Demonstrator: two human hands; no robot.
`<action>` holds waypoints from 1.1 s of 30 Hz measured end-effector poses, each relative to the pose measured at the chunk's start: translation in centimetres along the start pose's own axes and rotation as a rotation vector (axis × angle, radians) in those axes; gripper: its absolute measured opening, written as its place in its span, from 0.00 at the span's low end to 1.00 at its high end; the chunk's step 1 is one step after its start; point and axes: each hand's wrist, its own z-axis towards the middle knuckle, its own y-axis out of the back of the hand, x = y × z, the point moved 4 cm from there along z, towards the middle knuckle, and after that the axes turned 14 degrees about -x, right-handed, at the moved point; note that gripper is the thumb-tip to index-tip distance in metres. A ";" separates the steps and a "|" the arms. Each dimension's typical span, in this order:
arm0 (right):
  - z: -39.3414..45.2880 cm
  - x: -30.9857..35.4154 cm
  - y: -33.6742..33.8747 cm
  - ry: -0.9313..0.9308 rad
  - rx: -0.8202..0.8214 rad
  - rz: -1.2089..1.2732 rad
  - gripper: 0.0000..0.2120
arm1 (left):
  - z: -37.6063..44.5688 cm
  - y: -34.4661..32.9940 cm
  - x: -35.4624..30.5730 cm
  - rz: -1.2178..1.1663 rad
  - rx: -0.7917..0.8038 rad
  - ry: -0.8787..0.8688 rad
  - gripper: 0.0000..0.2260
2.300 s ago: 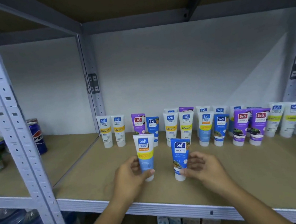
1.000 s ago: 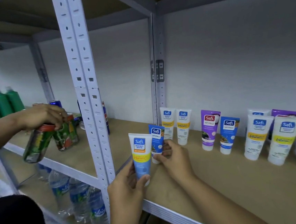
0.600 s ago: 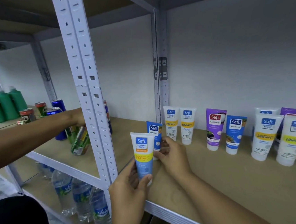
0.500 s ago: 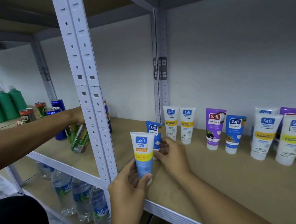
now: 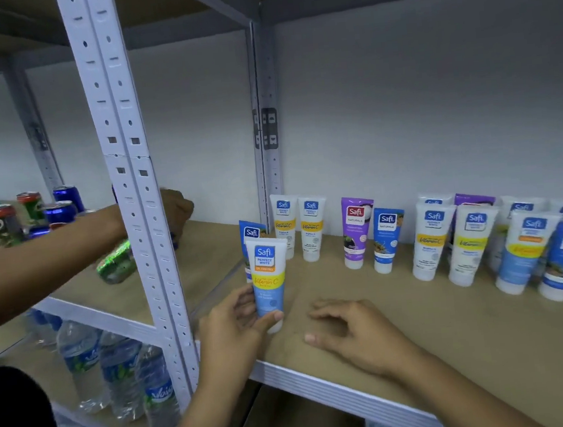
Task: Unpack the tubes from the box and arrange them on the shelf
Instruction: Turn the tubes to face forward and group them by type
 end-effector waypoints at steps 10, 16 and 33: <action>-6.5 -0.5 4.7 0.104 0.115 -0.147 0.38 | -2.8 -5.3 -1.6 0.027 0.086 -0.052 0.21; -7.9 -0.1 5.4 0.166 0.122 -0.268 0.35 | -2.2 -8.6 -1.7 0.051 0.158 -0.019 0.18; -7.9 -0.3 5.2 0.180 0.103 -0.255 0.39 | -0.3 -12.6 -0.7 -0.054 0.220 0.044 0.18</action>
